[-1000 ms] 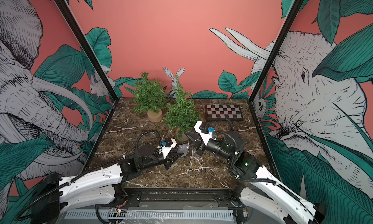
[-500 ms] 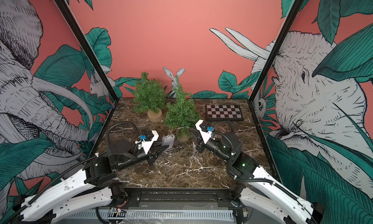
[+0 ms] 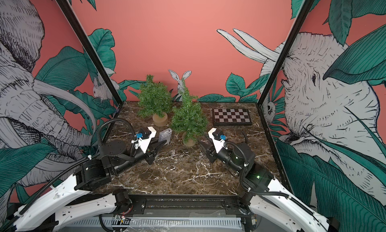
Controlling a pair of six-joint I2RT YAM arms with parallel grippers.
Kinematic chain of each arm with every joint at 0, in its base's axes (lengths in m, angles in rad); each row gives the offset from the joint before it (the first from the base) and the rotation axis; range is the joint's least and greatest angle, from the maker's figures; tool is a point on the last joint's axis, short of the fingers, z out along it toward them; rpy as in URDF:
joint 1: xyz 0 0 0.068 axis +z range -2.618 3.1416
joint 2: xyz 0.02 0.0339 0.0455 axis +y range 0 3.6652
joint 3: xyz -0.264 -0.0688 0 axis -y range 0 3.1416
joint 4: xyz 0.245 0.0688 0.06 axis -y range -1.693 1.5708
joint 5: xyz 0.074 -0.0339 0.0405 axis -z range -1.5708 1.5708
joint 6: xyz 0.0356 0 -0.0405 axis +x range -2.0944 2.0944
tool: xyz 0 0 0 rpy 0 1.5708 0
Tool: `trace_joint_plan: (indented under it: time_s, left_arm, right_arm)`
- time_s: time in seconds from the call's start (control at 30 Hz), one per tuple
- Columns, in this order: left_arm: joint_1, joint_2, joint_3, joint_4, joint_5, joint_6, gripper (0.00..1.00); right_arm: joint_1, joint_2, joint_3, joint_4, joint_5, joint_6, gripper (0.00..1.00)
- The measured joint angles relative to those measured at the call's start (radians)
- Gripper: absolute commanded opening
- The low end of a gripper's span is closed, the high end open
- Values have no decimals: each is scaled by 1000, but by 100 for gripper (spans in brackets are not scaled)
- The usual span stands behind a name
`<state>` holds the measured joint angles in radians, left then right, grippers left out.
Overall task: Wrap string light around the christmas tree
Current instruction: Pick up the light string from the center of the board.
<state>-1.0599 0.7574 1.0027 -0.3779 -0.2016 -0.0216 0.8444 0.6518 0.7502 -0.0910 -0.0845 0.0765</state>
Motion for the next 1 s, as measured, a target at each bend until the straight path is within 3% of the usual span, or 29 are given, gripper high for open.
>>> trace_joint_plan:
  time_s: [0.2, 0.4, 0.7, 1.0]
  left_arm:
    - [0, 22, 15, -1, -11, -2, 0]
    - [0, 18, 18, 9, -26, -8, 0]
    - [0, 6, 24, 13, -46, -52, 0]
    - [0, -3, 23, 19, -71, -110, 0]
  right_arm:
    - [35, -32, -163, -59, -49, 97, 38]
    - [139, 29, -331, -80, -24, 185, 34]
    - [362, 212, -342, -71, 175, 292, 35]
    - [446, 414, -336, -67, 258, 328, 37]
